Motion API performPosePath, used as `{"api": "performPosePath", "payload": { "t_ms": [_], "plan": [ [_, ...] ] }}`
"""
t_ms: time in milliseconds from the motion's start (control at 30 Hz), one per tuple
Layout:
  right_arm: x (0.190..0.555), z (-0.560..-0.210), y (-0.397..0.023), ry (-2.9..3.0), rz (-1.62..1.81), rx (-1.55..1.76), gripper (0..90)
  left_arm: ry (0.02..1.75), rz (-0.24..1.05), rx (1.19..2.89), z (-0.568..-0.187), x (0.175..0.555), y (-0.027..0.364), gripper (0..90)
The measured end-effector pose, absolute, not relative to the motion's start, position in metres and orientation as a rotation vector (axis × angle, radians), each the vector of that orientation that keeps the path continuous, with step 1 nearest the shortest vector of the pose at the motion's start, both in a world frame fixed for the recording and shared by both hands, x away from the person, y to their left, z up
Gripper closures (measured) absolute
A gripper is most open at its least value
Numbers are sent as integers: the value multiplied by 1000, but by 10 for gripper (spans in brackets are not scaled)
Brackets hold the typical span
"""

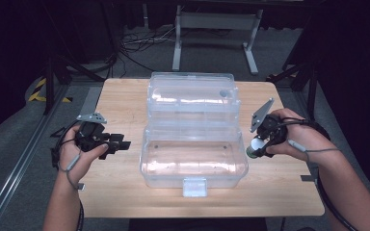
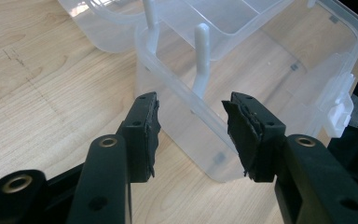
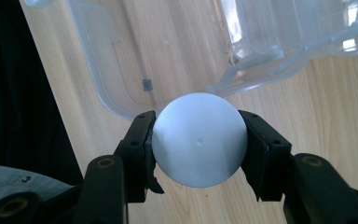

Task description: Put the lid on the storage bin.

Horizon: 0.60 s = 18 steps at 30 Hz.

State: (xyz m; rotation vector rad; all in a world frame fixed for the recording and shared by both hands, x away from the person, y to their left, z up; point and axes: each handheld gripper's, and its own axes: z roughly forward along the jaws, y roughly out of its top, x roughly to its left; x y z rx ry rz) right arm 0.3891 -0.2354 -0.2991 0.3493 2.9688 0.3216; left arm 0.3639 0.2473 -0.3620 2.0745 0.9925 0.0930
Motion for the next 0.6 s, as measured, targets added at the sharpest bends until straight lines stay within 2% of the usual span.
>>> {"api": "performPosePath", "payload": {
  "t_ms": [600],
  "plan": [
    [383,-293,-207,2991,303,244,505,983,88,2078,-362,367,245,536]
  ]
}}
